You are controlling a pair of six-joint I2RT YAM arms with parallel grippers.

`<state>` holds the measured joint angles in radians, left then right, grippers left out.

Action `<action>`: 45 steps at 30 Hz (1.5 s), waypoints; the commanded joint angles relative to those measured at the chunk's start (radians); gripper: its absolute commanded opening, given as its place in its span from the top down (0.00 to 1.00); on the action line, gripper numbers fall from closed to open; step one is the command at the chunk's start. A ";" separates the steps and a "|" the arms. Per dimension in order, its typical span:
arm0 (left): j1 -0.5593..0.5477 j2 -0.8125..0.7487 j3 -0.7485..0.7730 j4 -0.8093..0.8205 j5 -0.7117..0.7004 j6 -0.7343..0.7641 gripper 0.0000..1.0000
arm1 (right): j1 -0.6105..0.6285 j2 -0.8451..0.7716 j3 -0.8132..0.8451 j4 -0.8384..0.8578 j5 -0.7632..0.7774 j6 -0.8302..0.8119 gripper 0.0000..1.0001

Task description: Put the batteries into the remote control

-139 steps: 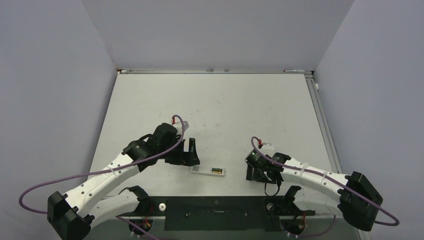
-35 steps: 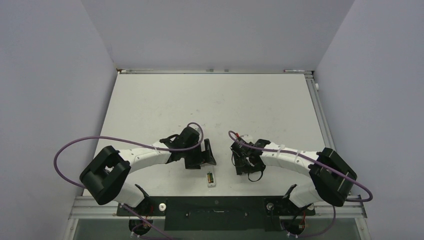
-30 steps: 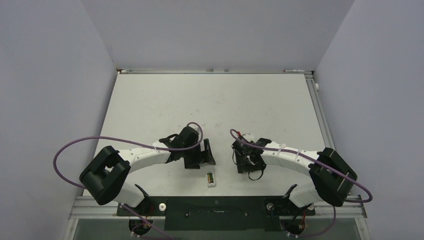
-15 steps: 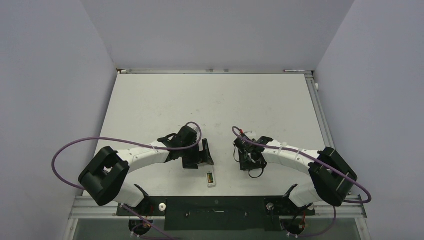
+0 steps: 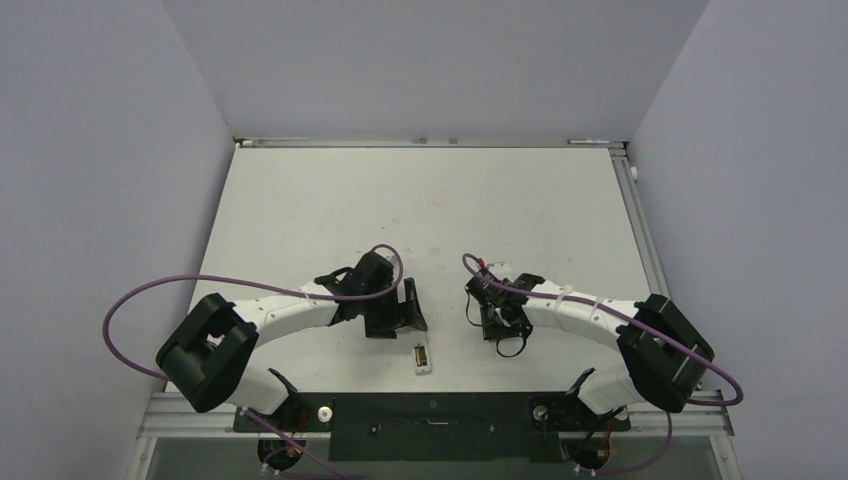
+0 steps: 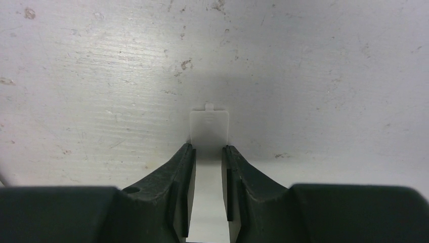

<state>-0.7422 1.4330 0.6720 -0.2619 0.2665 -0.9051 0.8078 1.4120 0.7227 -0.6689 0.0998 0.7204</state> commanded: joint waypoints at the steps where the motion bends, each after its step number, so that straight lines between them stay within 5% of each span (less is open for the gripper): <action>1: 0.006 -0.036 -0.016 -0.010 0.004 0.011 0.17 | 0.009 -0.006 0.022 -0.066 0.071 0.013 0.88; 17: 0.007 -0.205 -0.025 -0.096 0.009 0.028 0.17 | 0.091 -0.103 0.078 -0.154 0.068 0.133 0.88; 22: 0.008 -0.248 -0.019 -0.124 0.005 0.051 0.17 | 0.094 -0.112 0.079 -0.163 0.108 0.151 0.67; 28: 0.010 -0.253 -0.024 -0.137 0.015 0.067 0.17 | 0.082 -0.080 0.047 -0.128 0.120 0.141 0.52; 45: 0.009 -0.204 0.007 -0.134 0.025 0.069 0.17 | -0.039 -0.070 -0.047 0.017 0.011 0.057 0.53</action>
<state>-0.7380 1.2243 0.6304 -0.4004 0.2745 -0.8520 0.7719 1.3380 0.6914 -0.7067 0.1371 0.7971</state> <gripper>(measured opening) 0.832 0.475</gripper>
